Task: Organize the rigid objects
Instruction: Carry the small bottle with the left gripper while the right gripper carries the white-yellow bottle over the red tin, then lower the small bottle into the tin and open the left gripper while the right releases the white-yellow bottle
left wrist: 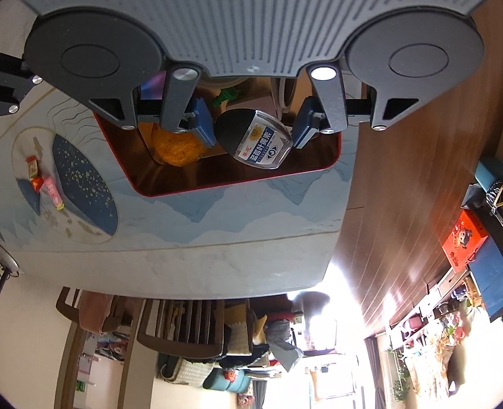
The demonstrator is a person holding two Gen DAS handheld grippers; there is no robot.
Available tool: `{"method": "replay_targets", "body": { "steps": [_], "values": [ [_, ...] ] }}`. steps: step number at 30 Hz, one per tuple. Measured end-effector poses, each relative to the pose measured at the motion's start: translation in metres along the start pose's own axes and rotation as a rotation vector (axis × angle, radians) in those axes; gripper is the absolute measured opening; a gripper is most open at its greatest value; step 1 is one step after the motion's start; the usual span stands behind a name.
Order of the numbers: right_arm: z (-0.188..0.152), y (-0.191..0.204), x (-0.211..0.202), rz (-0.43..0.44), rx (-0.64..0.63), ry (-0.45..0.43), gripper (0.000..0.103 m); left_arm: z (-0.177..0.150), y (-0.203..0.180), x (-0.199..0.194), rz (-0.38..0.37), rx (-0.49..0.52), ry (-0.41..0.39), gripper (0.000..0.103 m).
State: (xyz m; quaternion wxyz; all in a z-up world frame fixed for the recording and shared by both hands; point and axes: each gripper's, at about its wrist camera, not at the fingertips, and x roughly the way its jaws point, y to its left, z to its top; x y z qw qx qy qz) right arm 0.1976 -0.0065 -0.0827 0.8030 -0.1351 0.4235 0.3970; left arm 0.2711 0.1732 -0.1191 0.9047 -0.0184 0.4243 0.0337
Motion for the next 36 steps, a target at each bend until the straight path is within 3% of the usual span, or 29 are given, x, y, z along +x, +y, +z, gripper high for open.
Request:
{"method": "replay_targets", "body": {
  "steps": [4,9,14,24,30,36],
  "values": [
    [0.004,-0.001,0.0,-0.006,0.001,-0.003,0.046,0.002,0.002,0.012,0.002,-0.009,0.032,0.054],
    [0.006,0.0,-0.003,-0.007,0.003,-0.016,0.057,0.006,0.002,0.023,0.003,-0.015,0.055,0.054],
    [0.004,-0.002,-0.009,0.005,0.025,-0.032,0.062,0.006,0.002,0.032,0.0,-0.025,0.088,0.054],
    [0.0,-0.009,-0.017,0.011,0.057,-0.06,0.069,0.003,0.002,0.037,0.017,-0.044,0.103,0.054],
    [-0.004,-0.021,-0.024,0.008,0.082,-0.08,0.073,0.0,0.005,0.027,0.024,-0.086,0.079,0.068],
    [-0.009,-0.032,-0.036,0.022,0.094,-0.117,0.081,-0.002,-0.001,0.012,0.047,-0.084,0.054,0.07]
  ]
}}
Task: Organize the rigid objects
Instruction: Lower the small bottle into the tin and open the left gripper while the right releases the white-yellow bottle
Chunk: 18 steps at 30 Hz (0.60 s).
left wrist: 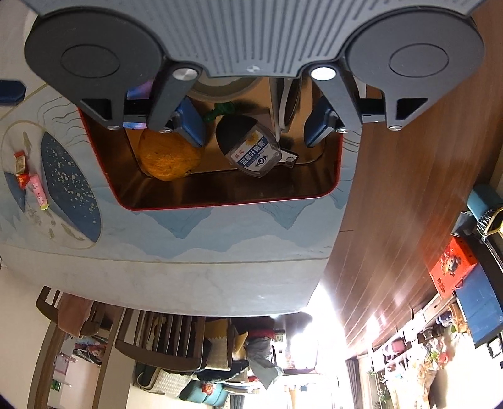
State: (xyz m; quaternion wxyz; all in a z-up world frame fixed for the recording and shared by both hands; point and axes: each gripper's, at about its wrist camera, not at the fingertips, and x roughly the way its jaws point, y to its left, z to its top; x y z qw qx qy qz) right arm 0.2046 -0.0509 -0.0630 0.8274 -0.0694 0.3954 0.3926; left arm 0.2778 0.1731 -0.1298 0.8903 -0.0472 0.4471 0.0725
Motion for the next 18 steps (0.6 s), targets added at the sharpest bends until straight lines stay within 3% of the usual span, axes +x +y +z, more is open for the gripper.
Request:
{"method": "replay_targets", "body": {
  "steps": [8,18],
  "values": [
    [-0.004,-0.016,-0.017,0.022,0.017,-0.033,0.088,-0.003,-0.009,-0.029,0.03,-0.033,-0.056,0.074],
    [-0.012,-0.043,-0.04,-0.002,0.019,-0.069,0.1,0.0,-0.047,-0.07,0.003,-0.043,-0.138,0.083]
  ]
}}
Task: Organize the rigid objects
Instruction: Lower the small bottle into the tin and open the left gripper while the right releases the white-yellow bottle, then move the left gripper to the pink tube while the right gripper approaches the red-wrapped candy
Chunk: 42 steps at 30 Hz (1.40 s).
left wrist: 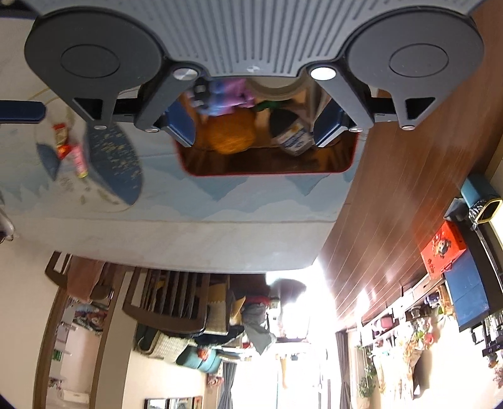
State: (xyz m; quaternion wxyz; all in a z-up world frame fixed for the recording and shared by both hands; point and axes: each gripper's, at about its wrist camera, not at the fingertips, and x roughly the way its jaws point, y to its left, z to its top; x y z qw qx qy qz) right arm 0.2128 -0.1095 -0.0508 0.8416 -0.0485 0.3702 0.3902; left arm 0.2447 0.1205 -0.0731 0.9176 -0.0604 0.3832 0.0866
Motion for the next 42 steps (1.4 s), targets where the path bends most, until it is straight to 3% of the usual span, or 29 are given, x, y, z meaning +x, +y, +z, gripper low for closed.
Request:
{"method": "replay_targets", "body": {
  "steps": [8,17,28,38,42],
  "values": [
    [-0.006,-0.033,-0.017,-0.028,0.01,-0.018,0.103,0.008,-0.046,-0.02,-0.038,-0.008,-0.054,0.084],
    [-0.017,-0.078,-0.033,-0.079,0.023,-0.032,0.103,0.015,-0.104,-0.013,-0.065,0.004,-0.062,0.085],
    [-0.037,-0.138,-0.038,-0.139,0.046,-0.011,0.102,0.017,-0.174,0.024,-0.07,0.068,-0.008,0.085],
    [-0.041,-0.173,-0.022,-0.165,0.034,0.025,0.097,0.017,-0.211,0.073,-0.079,0.117,0.073,0.085],
    [-0.041,-0.181,-0.012,-0.161,0.022,0.036,0.089,0.02,-0.223,0.094,-0.089,0.142,0.099,0.085]
  ]
}}
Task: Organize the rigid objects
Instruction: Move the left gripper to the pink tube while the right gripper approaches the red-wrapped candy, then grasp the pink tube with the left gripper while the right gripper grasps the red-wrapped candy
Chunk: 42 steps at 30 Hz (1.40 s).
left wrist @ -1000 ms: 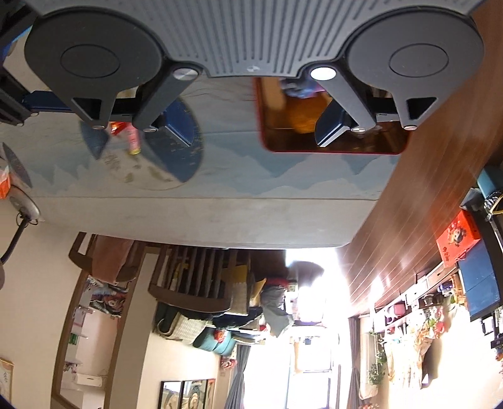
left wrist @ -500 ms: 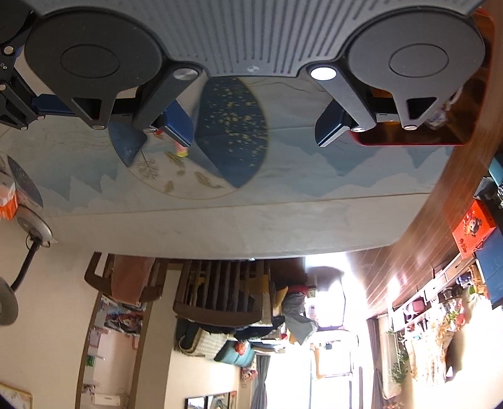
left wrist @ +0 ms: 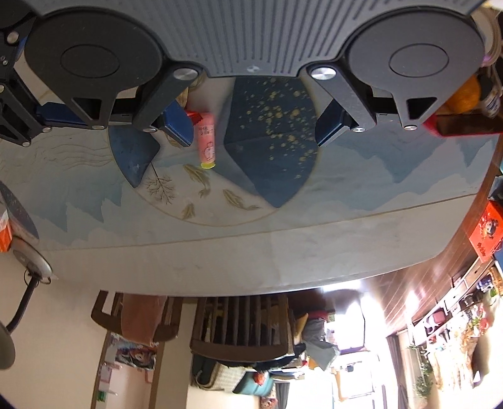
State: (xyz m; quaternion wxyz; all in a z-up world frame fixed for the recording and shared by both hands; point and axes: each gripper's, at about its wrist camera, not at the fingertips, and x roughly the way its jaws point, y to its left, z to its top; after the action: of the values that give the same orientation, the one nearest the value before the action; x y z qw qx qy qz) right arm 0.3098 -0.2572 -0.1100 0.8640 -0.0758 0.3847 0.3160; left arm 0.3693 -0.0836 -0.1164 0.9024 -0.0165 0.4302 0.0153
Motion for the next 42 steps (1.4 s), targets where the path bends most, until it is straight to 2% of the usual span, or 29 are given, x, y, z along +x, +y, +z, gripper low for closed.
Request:
{"method": "replay_targets", "body": {
  "steps": [5,13,17,19,21,28,30,32,34,36,42],
  "values": [
    [0.001,-0.002,0.019,0.001,-0.027,0.016,0.082,0.007,-0.009,0.025,-0.024,0.022,0.035,0.085],
    [0.004,-0.014,0.044,0.006,-0.004,0.047,0.072,0.011,-0.016,0.058,-0.041,0.028,0.082,0.085],
    [0.004,-0.017,0.053,0.007,-0.003,0.056,0.061,0.012,-0.02,0.069,-0.044,0.046,0.091,0.084],
    [0.004,-0.019,0.057,0.004,-0.001,0.062,0.056,0.011,-0.022,0.073,-0.057,0.055,0.094,0.078],
    [0.004,-0.02,0.059,0.006,-0.003,0.064,0.052,0.012,-0.024,0.077,-0.061,0.06,0.104,0.066],
    [0.002,-0.014,0.061,-0.027,-0.063,0.054,0.035,0.008,-0.032,0.081,-0.059,0.111,0.085,0.051],
    [0.0,-0.013,0.061,-0.041,-0.083,0.052,0.027,0.007,-0.035,0.081,-0.065,0.125,0.075,0.041],
    [-0.001,-0.011,0.06,-0.048,-0.094,0.051,0.024,0.007,-0.038,0.081,-0.066,0.136,0.068,0.033],
    [-0.002,-0.011,0.058,-0.05,-0.09,0.052,0.023,0.006,-0.042,0.079,-0.054,0.153,0.059,0.028],
    [-0.004,-0.013,0.057,-0.051,-0.082,0.052,0.023,0.004,-0.044,0.078,-0.056,0.167,0.055,0.019],
    [-0.01,-0.019,0.047,-0.07,-0.046,0.058,0.022,0.002,-0.046,0.074,-0.044,0.18,0.061,0.016]
  ]
}}
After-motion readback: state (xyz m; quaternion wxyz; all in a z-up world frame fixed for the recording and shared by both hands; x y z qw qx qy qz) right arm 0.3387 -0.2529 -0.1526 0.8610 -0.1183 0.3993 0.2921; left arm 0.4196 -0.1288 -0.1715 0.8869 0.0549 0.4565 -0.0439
